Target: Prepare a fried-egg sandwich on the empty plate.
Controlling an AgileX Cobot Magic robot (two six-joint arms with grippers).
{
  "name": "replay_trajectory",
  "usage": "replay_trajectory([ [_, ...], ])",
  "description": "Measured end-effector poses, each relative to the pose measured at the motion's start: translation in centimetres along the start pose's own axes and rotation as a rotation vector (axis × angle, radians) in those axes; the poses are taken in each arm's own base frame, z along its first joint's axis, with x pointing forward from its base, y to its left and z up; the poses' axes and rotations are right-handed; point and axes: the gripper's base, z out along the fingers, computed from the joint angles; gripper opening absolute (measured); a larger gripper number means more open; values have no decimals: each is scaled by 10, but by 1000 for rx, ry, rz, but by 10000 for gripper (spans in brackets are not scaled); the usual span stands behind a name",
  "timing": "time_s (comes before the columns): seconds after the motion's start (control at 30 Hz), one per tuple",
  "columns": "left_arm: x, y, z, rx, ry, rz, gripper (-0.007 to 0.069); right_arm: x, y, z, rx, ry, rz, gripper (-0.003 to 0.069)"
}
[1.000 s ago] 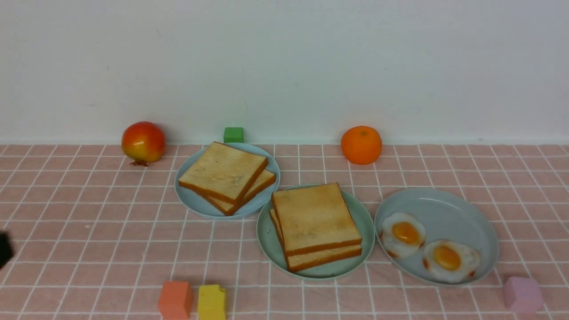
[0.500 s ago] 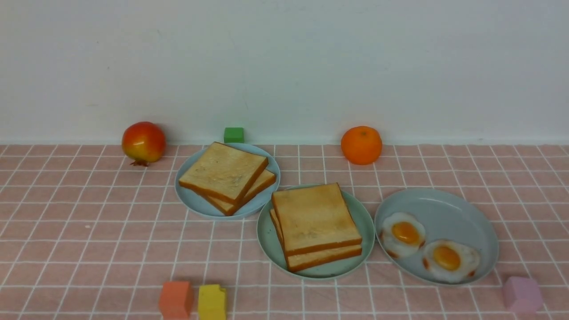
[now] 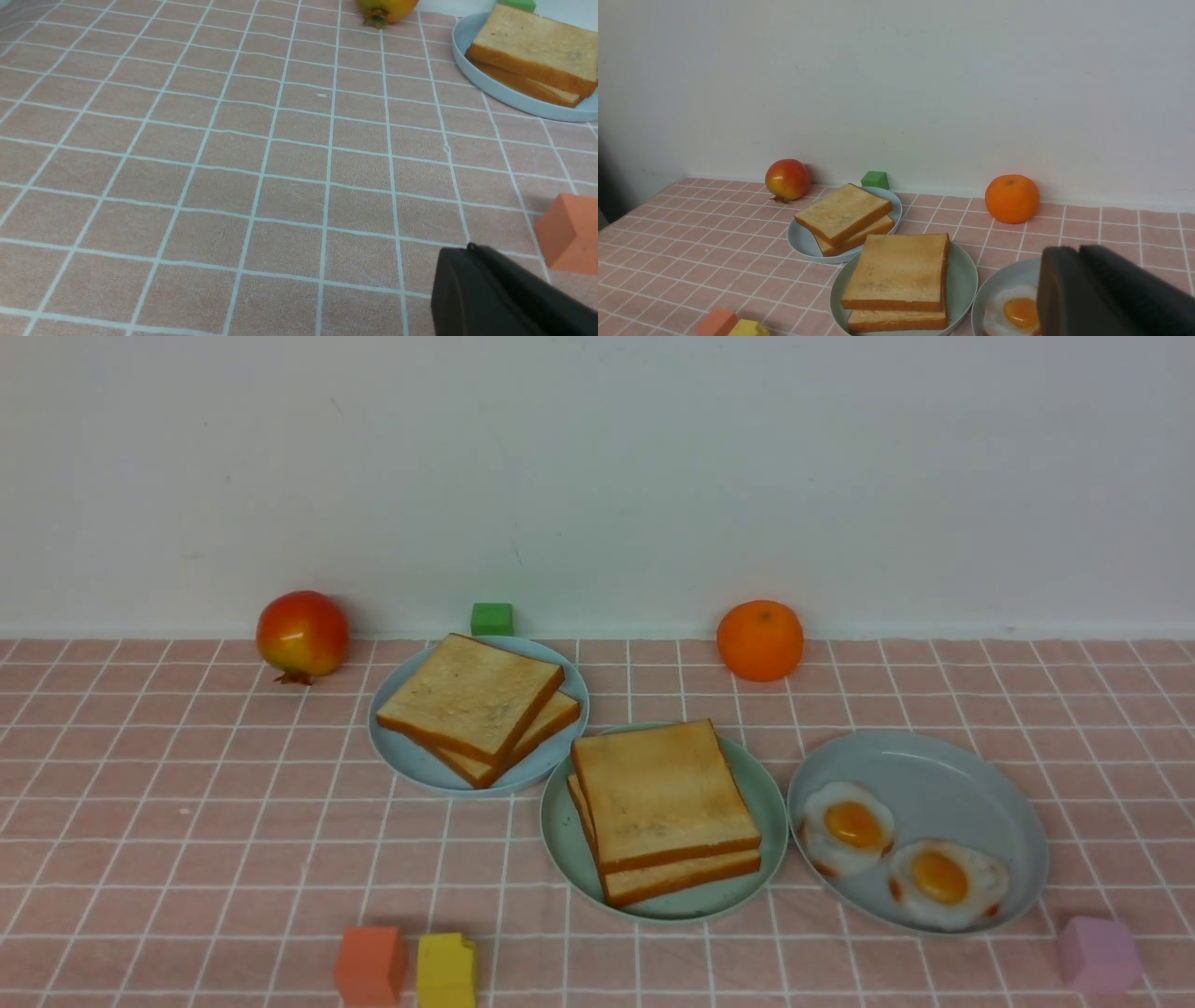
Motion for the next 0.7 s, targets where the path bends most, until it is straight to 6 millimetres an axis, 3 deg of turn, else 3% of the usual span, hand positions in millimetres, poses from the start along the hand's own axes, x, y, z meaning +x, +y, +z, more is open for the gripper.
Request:
replay_trajectory([
  [0.57,0,0,0,0,0,-1,16,0,0,0,0,1,0,97],
  [0.7,0,0,0,1,-1,-3,21,6,-4,3,76,10,-13,104],
])
